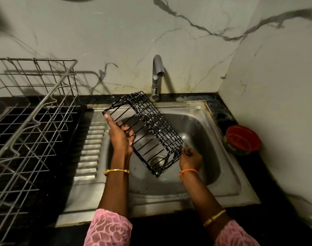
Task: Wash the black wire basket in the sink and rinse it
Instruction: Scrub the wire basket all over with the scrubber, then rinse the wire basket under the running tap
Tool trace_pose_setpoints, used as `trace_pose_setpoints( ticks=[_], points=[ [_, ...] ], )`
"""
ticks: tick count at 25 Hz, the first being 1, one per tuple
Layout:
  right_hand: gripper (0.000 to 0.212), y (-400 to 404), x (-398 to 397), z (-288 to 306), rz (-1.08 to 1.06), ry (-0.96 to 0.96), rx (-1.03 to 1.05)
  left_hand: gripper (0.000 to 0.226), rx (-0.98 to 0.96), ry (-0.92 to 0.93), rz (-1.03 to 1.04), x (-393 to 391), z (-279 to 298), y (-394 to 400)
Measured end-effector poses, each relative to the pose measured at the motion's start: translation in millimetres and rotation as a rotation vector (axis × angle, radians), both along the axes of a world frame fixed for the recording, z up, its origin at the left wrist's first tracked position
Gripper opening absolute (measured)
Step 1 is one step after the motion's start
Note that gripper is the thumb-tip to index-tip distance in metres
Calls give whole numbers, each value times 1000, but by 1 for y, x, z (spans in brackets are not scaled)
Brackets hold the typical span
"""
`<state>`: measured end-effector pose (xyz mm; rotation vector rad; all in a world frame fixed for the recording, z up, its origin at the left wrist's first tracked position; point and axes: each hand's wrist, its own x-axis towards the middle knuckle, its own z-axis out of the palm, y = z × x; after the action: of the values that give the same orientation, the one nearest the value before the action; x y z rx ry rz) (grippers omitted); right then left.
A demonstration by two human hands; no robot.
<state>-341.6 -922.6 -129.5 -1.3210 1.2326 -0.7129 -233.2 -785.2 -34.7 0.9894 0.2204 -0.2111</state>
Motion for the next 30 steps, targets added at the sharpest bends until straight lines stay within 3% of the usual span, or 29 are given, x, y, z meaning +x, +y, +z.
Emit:
trace_pose_setpoints(
  ticks=[2, 10, 13, 15, 18, 20, 23, 27, 30],
  points=[
    [13, 10, -8, 2, 2, 13, -21, 54, 17, -16, 12, -1, 0, -5],
    [16, 15, -35, 28, 39, -178, 247, 55, 210, -62, 1, 0, -6, -17],
    [10, -1, -41, 56, 171, -280, 323, 62, 355, -65, -8, 0, -7, -32],
    [21, -21, -48, 68, 190, -280, 313, 63, 451, -124, -34, 2, -11, -44],
    [16, -83, -70, 74, 114, -161, 35, 71, 613, -205, -125, 6, -18, -56],
    [11, -130, -86, 80, 45, 26, -249, 77, 692, -258, -173, 10, -18, -62],
    [13, -179, -97, 85, -7, 297, -496, 67, 762, -293, -237, 15, -17, -67],
    [14, -202, -89, 85, 106, 440, -546, 52, 775, -292, -326, 18, -24, -72],
    [15, -204, -81, 94, 9, 321, -502, 46, 818, -304, -350, 18, -28, -71]
  ],
)
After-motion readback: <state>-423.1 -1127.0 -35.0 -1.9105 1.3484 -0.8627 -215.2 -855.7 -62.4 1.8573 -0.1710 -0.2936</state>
